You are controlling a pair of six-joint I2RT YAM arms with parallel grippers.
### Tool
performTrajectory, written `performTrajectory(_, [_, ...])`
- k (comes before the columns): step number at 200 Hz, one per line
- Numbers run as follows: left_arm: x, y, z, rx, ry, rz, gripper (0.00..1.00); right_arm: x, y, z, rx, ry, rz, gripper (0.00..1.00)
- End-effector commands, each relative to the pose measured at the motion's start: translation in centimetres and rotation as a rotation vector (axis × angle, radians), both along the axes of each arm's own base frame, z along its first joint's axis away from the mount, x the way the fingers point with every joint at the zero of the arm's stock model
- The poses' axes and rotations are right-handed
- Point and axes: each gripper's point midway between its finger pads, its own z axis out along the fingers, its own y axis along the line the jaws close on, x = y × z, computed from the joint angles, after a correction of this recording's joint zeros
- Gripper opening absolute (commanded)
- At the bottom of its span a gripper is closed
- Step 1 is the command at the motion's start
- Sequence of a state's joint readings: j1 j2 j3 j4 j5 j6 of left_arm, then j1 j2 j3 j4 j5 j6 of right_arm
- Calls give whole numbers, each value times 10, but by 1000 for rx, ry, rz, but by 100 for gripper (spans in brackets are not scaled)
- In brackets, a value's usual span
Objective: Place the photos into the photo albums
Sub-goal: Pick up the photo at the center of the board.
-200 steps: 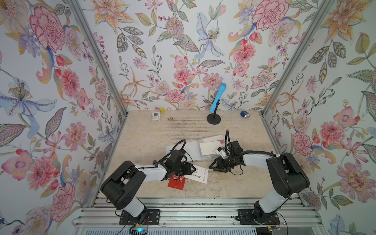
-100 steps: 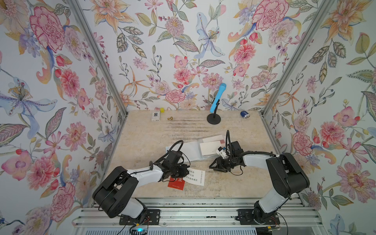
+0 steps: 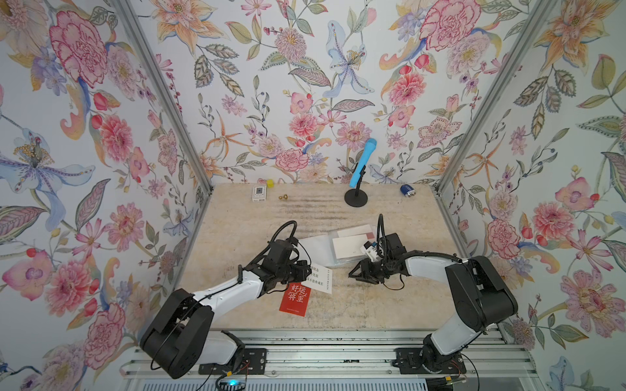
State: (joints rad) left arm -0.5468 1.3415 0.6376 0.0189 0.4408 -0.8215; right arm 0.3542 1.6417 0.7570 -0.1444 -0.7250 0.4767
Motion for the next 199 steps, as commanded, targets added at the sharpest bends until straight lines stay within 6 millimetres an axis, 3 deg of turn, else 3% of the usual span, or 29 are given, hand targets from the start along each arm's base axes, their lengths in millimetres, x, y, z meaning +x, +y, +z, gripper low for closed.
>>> performTrajectory(1, [24, 9, 32, -52, -108, 36, 0, 20, -1, 22, 13, -73, -33, 47])
performTrajectory(33, [48, 21, 52, -131, -162, 81, 0, 36, -5, 34, 12, -116, -61, 47])
performTrajectory(89, [79, 37, 67, -212, -204, 131, 0, 58, -13, 46, 18, -161, -112, 47])
performTrajectory(143, [92, 27, 71, -275, -205, 108, 0, 68, -12, 41, 31, -152, -123, 47])
performTrajectory(173, [99, 30, 62, -213, -195, 109, 0, 74, -13, 41, 32, -161, -131, 47])
performTrajectory(199, [102, 25, 60, -269, -175, 121, 0, 81, -16, 39, 34, -158, -150, 47])
